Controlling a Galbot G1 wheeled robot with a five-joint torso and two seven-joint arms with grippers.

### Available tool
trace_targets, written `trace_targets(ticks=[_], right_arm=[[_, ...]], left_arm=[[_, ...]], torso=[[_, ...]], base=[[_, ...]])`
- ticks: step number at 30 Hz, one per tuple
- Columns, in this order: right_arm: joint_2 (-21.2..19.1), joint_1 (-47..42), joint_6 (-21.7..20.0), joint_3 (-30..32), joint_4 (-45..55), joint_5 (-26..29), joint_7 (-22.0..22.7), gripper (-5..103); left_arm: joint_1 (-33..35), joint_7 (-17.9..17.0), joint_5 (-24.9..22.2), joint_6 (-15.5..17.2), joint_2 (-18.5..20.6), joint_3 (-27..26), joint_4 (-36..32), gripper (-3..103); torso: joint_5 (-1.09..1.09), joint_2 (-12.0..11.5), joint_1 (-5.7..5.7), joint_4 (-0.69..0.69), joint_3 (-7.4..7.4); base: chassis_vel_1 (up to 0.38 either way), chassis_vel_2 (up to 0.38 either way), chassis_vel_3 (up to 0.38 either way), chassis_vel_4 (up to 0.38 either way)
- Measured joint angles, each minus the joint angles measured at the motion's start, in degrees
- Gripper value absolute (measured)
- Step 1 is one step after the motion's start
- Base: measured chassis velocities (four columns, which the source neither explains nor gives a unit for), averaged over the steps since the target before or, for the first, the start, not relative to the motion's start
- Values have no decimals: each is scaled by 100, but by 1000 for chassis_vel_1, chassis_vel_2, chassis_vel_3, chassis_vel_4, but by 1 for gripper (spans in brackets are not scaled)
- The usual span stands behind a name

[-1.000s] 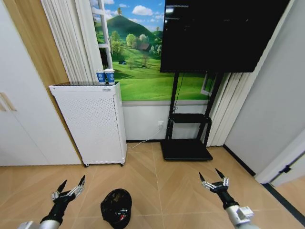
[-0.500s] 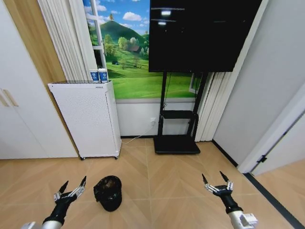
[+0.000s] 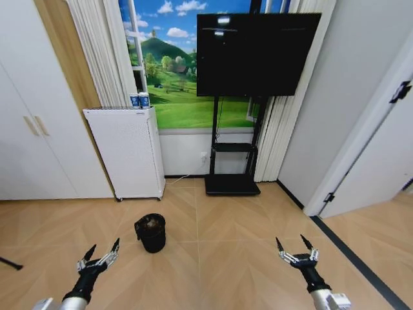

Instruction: Pick up the trash bin and place the garbage on the floor into it.

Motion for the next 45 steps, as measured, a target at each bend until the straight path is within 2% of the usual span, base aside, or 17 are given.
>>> trace_targets(ticks=[2, 4, 6, 7, 10, 13, 18, 19, 28, 31, 33, 34, 36, 38, 40, 43, 45], right_arm=[[8, 24, -7, -49, -5, -3, 12, 100], [8, 52, -12, -89, -8, -6, 29, 100], [1, 53, -13, -100, -8, -2, 29, 100], [-6, 55, -13, -103, -8, 10, 34, 100], [-39, 65, -12, -102, 4, 16, 40, 100], [-49, 84, -13, -102, 24, 17, 69, 100], [-118, 192, -54, -115, 92, 53, 174, 100], [-161, 286, -66, -136, 124, 78, 236, 100], [-452, 741, -233, -380, 295, 138, 563, 100], [-648, 1147, -385, -630, 415, 208, 822, 100], [-1154, 2028, -634, -1143, 784, 632, 1136, 100], [-1154, 2028, -634, -1143, 784, 632, 1136, 100], [-1476, 2619, -836, -1433, 1023, 1066, 1281, 100], [-1526, 2701, -868, -1473, 1056, 1133, 1285, 100], [-1804, 3100, -1016, -1634, 1215, 1474, 1260, 100], [-1997, 3260, -1157, -1709, 1306, 1694, 1216, 100], [-2028, 3275, -1184, -1719, 1321, 1735, 1197, 100]], left_arm=[[-9, -12, 5, 0, 2, 5, 18, 100], [-13, -27, 13, 0, 2, 17, 33, 100], [-13, -44, 19, 0, 0, 23, 35, 100], [-13, -45, 26, -1, 0, 25, 32, 100], [-16, -77, 39, 0, -6, 41, 26, 100], [-18, -113, 48, 1, -7, 55, 16, 100], [-32, -164, 77, -2, -7, 73, -1, 100], [-34, -212, 111, -4, -10, 80, -14, 100], [-58, -406, 179, 14, -5, 105, -93, 100], [-64, -518, 170, 61, 47, 101, -202, 100], [-86, -708, -25, 168, 245, -72, -494, 100], [-86, -708, -25, 168, 245, -72, -494, 100], [-113, -837, -183, 248, 435, -191, -649, 100], [-117, -851, -196, 262, 466, -209, -663, 100], [-124, -975, -226, 362, 637, -300, -708, 100], [-124, -1078, -227, 451, 697, -328, -711, 100], [-124, -1094, -227, 469, 706, -332, -711, 100]], torso=[[7, -3, 1, -3, 1], [-2, -3, 1, -1, 0], [0, -5, 2, 1, 1], [11, -4, 0, -3, -2], [-3, -6, 2, -1, -1], [7, -7, 0, -1, -3], [8, -7, -2, -2, -4], [2, -7, -3, -2, -4], [3, -7, -4, -2, -5], [5, -11, -1, -4, -3], [2, -13, 4, 2, -2], [2, -13, 4, 2, -2], [1, -13, 4, 3, -2], [2, -13, 4, 1, -2], [2, -13, 3, 1, -2], [-2, -13, 1, -1, -4], [4, -12, -2, -3, -5]], base=[[307, -412, -321, 398], [274, -406, -288, 401], [295, -400, -291, 401], [301, -412, -298, 378], [294, -414, -305, 412], [296, -408, -287, 433], [291, -418, -294, 388], [277, -342, -273, 327], [148, -121, -171, 158], [0, 0, 0, 0], [-55, 43, 87, -47], [-53, 29, 87, -42], [-27, 16, 23, -21], [0, 0, 0, 0], [0, 0, 0, 0], [0, 0, 0, 0], [0, 0, 0, 0]])
